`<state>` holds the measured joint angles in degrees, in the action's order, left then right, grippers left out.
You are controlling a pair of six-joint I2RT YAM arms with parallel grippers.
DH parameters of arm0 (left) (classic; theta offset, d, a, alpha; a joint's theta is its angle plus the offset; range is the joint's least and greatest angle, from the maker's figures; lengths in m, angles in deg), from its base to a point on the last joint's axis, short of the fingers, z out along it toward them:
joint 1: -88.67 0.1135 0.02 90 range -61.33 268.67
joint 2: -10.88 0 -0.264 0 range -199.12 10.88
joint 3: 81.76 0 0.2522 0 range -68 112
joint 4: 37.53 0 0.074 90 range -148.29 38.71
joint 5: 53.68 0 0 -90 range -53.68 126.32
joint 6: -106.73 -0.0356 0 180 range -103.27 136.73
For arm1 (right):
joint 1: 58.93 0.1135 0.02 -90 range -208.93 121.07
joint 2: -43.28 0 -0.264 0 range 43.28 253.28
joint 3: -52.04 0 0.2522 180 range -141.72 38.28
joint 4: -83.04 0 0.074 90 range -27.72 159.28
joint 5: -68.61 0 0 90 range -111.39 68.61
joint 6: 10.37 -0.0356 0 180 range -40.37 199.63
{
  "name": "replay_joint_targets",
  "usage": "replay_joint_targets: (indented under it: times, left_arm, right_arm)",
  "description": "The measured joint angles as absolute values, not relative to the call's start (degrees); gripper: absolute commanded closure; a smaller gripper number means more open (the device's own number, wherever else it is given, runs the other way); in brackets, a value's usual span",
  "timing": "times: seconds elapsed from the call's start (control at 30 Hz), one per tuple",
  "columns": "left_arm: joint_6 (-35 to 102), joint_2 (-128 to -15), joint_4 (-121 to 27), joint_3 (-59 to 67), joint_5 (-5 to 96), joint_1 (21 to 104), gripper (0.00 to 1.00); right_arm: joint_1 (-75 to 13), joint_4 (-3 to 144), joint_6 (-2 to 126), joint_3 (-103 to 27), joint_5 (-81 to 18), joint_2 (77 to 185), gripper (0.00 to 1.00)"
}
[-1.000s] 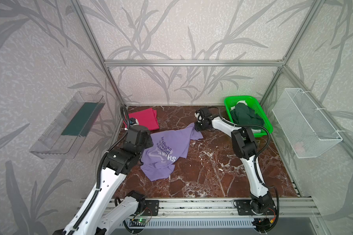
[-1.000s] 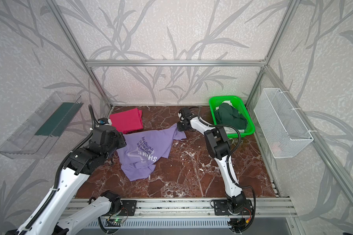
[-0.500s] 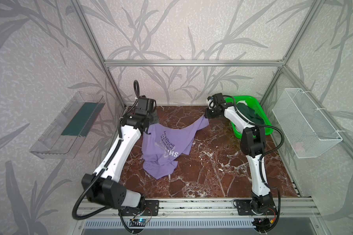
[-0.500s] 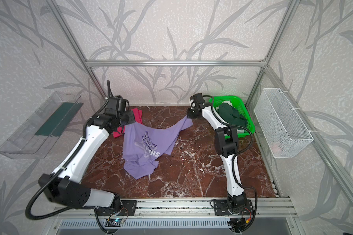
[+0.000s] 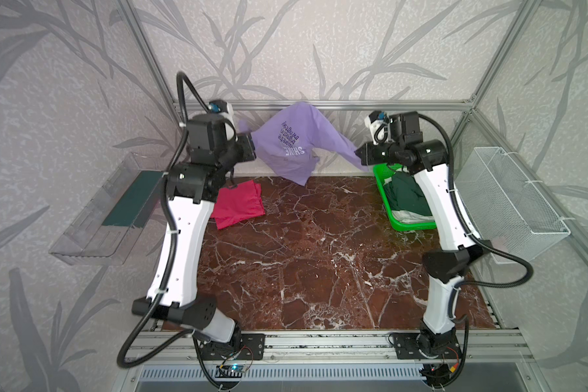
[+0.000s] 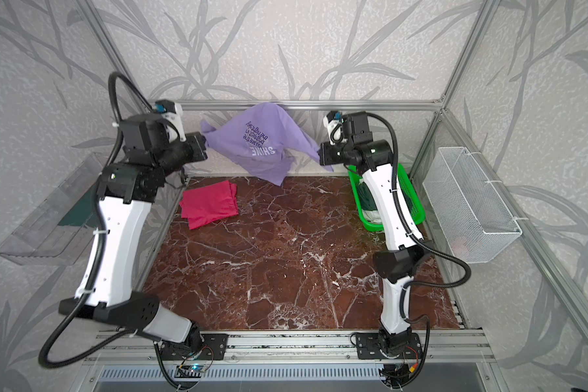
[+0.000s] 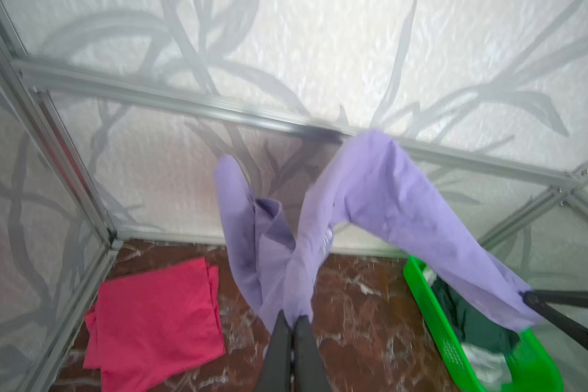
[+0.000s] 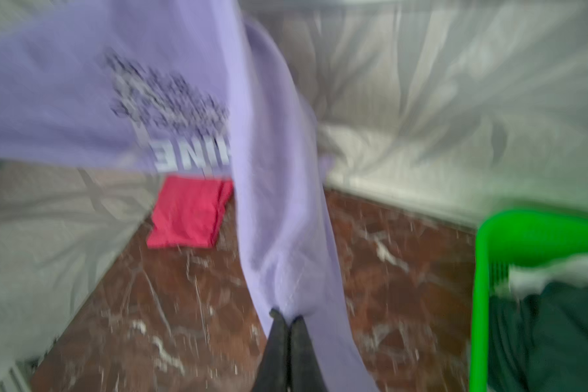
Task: Fold and stack the t-shirts
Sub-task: 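Lower the stretched lavender shirt flat onto the table with both grippers, then pull the near hem with the left gripper while the right gripper grasps the far hem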
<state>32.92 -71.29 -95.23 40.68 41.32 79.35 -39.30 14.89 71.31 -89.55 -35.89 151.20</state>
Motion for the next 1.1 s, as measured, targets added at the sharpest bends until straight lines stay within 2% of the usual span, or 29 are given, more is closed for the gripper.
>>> replay_joint_targets:
  times: [0.1, 0.17, 0.2, 0.27, 0.33, 0.5, 0.63, 1.1]
  left_arm:
    - [36.13, -61.47, -89.77, 15.72, 43.68, 78.7, 1.0]
    - [38.89, -59.05, -88.7, -0.08, 44.42, 77.78, 1.0]
    - [40.11, -59.22, -88.59, -5.39, 44.55, 77.21, 1.0]
    - [43.04, -59.46, -89.53, -15.27, 44.75, 75.35, 1.0]
    - [45.79, -58.37, -90.42, -20.71, 44.75, 73.21, 1.0]
    - [50.71, -53.43, -89.24, -25.61, 43.44, 69.15, 1.0]
    - [52.94, -51.75, -87.56, -28.03, 41.95, 69.06, 1.0]
    - [56.07, -50.46, -87.21, -35.38, 42.82, 67.0, 1.0]
  right_arm:
    - [-38.51, 28.12, 68.08, -54.52, -33.83, 138.89, 0.79]
    - [-38.18, 32.47, 65.72, -35.94, -32.11, 133.95, 0.54]
    - [-38.25, 33.21, 64.89, -30.95, -31.23, 133.43, 0.47]
    - [-38.57, 34.78, 63.42, -23.28, -29.16, 133.34, 0.39]
    - [-38.66, 35.66, 62.59, -21.18, -28.06, 133.32, 0.37]
    - [-38.31, 40.01, 61.41, -24.33, -27.32, 133.32, 0.37]
    - [-37.44, 41.23, 61.41, -32.94, -27.36, 136.77, 0.37]
    - [-32.02, 35.72, 64.43, -80.39, -25.18, 176.05, 0.37]
